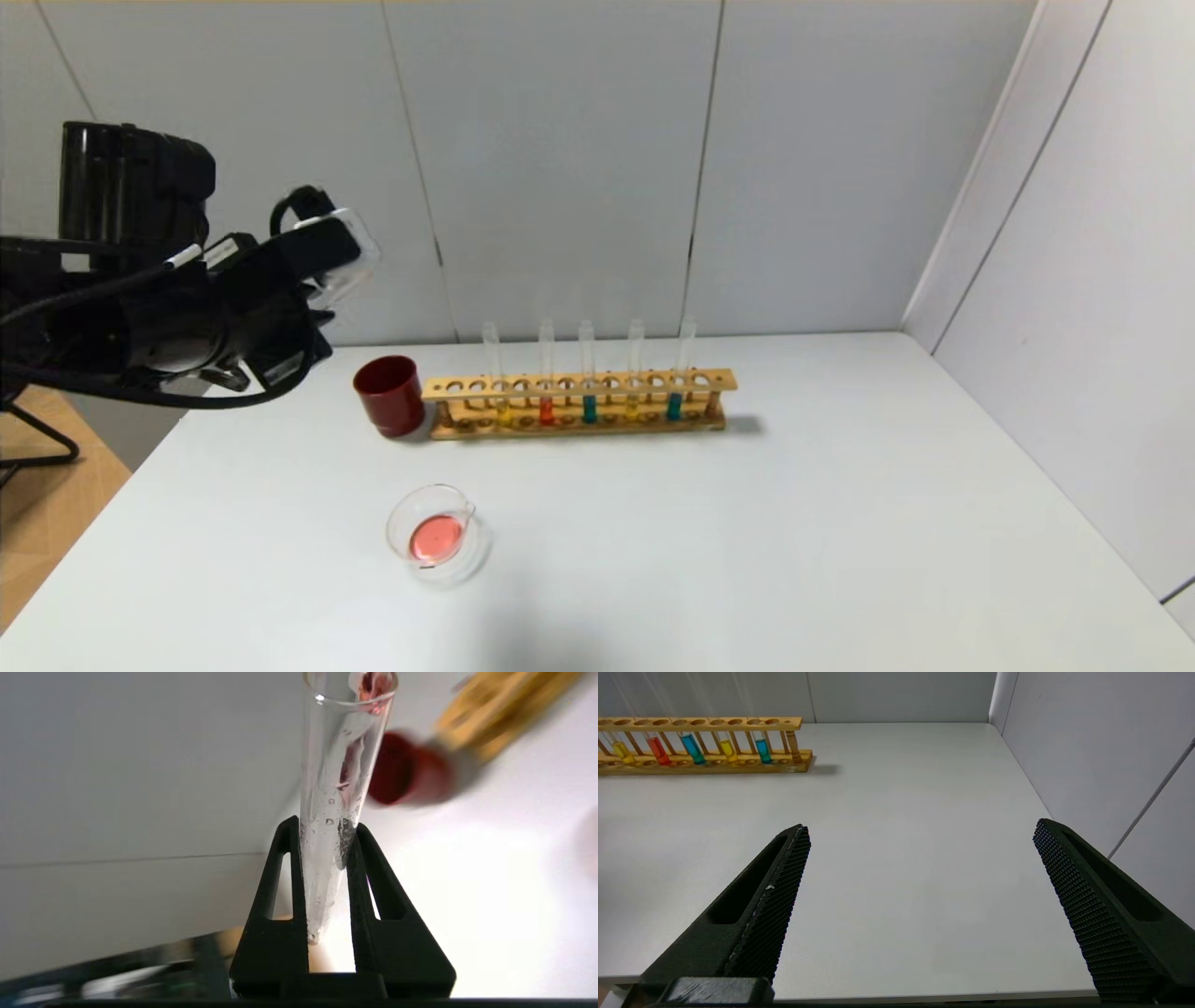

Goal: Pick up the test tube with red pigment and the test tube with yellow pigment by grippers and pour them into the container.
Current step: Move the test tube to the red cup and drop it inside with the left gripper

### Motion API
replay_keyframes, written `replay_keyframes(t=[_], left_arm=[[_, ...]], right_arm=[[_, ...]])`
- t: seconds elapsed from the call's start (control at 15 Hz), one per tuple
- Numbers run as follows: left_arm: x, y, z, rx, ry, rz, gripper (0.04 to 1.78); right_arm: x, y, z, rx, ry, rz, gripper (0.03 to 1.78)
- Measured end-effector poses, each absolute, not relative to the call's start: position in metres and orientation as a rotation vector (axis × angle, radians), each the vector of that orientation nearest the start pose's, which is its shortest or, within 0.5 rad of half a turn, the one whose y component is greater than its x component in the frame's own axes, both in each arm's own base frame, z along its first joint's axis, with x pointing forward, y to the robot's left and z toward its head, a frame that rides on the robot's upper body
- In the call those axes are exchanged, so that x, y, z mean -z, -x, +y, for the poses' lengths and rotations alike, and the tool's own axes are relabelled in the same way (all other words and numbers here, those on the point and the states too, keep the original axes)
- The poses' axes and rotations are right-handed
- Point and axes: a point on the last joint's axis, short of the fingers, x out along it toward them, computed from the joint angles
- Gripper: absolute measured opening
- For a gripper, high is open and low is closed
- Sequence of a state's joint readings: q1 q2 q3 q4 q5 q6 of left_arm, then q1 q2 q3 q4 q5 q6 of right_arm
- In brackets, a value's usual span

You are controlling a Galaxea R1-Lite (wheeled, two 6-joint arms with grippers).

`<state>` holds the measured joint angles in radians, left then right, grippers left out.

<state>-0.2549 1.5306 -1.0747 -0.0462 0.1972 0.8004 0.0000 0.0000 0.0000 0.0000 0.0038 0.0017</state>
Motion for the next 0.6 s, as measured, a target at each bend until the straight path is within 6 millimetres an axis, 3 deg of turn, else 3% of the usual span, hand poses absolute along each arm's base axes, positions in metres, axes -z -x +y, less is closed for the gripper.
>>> replay_keyframes(t=[0.27, 0.4, 0.6], left_arm=[[-0.257, -0.272, -0.071, 0.335, -0.33, 0.298, 0.3], [-0.255, -0.287, -0.064, 0.288, -0.205, 0.255, 0.3], [-0.239, -0.314, -0.055, 0.234, -0.155, 0.229, 0.3]], right_arm=[[-0.075, 0.023, 0.0, -0.004, -0.002, 0.0, 1.75], [-0.075, 0.023, 0.0, -0.004, -0.002, 0.0, 1.75], [-0.075, 0.023, 0.0, -0.004, -0.002, 0.0, 1.75]])
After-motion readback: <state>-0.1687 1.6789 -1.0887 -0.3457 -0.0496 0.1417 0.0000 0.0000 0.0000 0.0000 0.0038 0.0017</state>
